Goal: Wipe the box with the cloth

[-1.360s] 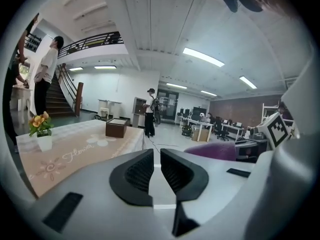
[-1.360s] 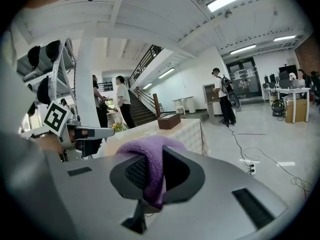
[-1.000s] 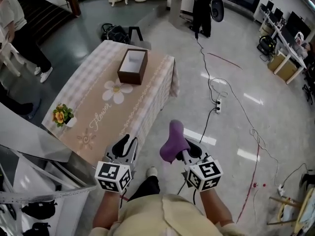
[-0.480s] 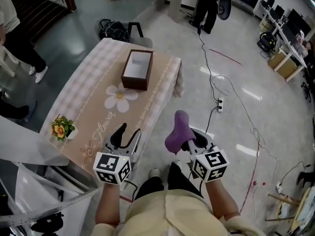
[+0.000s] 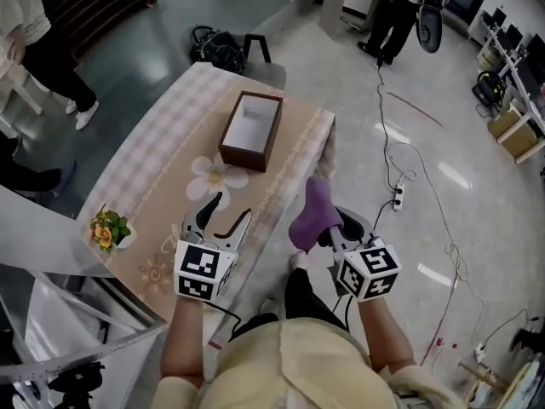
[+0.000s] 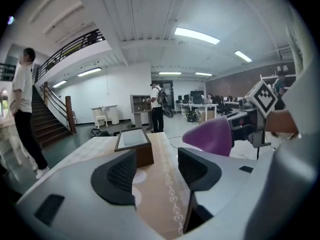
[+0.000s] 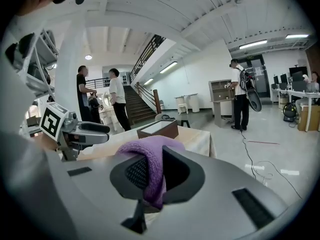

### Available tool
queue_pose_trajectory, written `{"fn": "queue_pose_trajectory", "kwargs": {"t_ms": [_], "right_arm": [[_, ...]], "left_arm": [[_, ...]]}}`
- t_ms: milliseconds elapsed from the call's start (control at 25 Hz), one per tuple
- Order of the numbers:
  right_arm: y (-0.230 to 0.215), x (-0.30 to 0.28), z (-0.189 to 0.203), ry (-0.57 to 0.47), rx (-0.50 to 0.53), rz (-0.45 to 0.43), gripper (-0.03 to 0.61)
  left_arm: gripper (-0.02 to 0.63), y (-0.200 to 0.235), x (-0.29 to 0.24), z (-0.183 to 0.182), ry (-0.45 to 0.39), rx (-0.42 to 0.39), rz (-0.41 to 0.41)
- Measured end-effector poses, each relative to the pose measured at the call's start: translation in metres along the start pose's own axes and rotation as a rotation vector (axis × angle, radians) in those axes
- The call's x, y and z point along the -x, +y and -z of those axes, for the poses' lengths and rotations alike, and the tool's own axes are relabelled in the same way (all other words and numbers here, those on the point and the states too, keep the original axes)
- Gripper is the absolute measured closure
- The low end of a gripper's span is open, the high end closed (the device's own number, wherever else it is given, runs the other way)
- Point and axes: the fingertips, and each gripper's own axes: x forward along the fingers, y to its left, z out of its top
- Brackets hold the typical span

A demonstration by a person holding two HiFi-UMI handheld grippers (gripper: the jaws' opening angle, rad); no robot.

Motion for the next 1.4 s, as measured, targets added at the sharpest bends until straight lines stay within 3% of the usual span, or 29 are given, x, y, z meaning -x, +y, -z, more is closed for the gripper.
{"fn": "queue_pose_trajectory", "kwargs": {"t_ms": [200,360,600,840,1040,1400], "right_arm": [[-0.03,-0.042,-0.019,0.003,-0.001,-0.056,0.534],[-0.061,-0.074,-0.029,0.019,0.008,-0.073,0.534],[-0.094,-0.116,-0.043,0.03,0.002,-0.107,0.534],[-0.113,-0.16,-0.051,0.043,0.017,-0.149,0.534],[-0.119,-0.196,-0.062,0.033,0.056,-0.17,0.534],[-0.083,-0.26,-0.063,0.048,0.11,-0.243,0.534]], "left_arm": [[0.349,0.006,-0.05,-0.01,0.071,-0.114,0.017],[0.349,0.009,-0.094,-0.015,0.106,-0.16,0.024],[0.348,0.011,-0.131,-0.003,0.231,-0.273,0.048],[0.345,0.016,-0.144,0.009,0.303,-0.269,0.057],[0.345,0.02,-0.145,0.009,0.314,-0.255,0.05],[0.35,0.025,-0.149,0.01,0.297,-0.188,0.059]]}}
